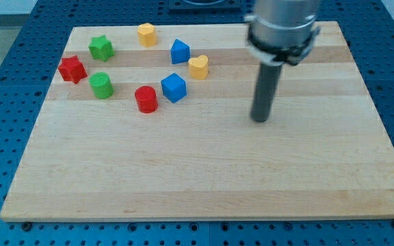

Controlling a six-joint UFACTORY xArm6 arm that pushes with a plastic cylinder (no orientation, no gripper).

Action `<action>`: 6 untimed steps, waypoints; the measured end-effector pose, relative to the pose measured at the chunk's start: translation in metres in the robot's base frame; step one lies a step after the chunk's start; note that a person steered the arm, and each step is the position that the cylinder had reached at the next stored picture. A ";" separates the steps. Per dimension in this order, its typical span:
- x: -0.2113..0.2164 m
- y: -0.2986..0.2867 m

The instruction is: Place the red circle right to the yellow hexagon

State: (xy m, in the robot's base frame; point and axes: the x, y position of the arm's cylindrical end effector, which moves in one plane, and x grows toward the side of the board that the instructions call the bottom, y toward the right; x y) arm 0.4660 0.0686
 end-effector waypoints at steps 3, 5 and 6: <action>0.032 -0.163; -0.041 -0.208; -0.041 -0.209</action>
State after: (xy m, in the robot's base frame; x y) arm 0.4246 -0.1400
